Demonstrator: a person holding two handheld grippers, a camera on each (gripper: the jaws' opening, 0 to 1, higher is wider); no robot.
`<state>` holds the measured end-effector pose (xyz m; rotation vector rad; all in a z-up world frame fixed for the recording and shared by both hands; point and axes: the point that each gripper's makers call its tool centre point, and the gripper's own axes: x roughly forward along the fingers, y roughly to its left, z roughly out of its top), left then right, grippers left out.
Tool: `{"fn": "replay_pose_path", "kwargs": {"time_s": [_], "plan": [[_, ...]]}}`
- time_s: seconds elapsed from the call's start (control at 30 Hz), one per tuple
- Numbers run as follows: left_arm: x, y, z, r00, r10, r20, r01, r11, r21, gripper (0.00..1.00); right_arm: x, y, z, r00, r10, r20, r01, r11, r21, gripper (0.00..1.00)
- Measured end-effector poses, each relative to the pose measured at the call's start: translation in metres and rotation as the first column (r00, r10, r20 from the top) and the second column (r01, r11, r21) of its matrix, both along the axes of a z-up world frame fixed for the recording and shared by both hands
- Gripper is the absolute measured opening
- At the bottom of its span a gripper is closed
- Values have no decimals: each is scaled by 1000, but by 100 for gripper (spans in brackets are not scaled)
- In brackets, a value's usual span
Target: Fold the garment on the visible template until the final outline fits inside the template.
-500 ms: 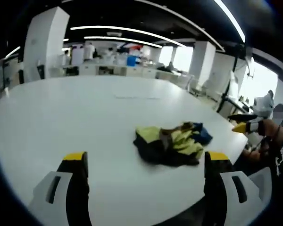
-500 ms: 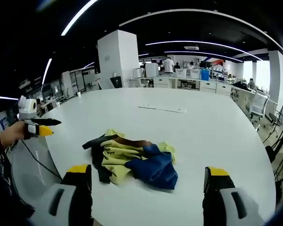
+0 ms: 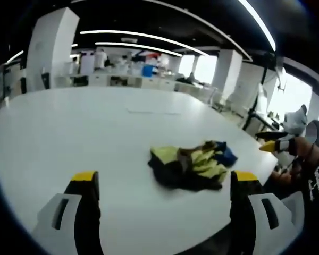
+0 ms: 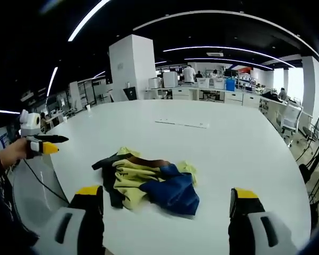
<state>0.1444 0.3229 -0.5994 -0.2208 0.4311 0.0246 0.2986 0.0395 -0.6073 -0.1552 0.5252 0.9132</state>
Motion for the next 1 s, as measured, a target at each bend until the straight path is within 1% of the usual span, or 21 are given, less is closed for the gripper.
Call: {"fn": "replay_pose_path", "kwargs": {"time_s": [0.2,0.4,0.47,0.67,0.77,0.87,0.9,1.0], "plan": [[1,0,2,1000,-4,4,4,1000,10,99,1,0,0,1000,-1,4,1,1000,1,99],[3,4,7,999,14,37,-14,1000,5,99,3,0,-1,1000,1,15,-1,1000,-10,99],[3,5,7,999,14,36,-14,1000,9,99,3,0,-2,1000,3,18,-3,1000,-19,99],[5,6,11,999,12,47,-13,1000,26,98,2,0,-2,1000,7,21,-7,1000,-14,99],[5,5,9,999,7,48,-9,999,43,96,2,1,-2,1000,3,28,-3,1000,-4,98],[8,4,4,999,-7,41,5,999,45,94,2,4,-5,1000,5,15,-5,1000,7,97],[10,3,3,999,-16,43,13,998,55,93,2,5,-8,1000,7,17,-7,1000,3,97],[14,0,3,998,-29,61,24,996,85,86,3,6,-12,1000,10,23,-9,1000,-7,94]]}}
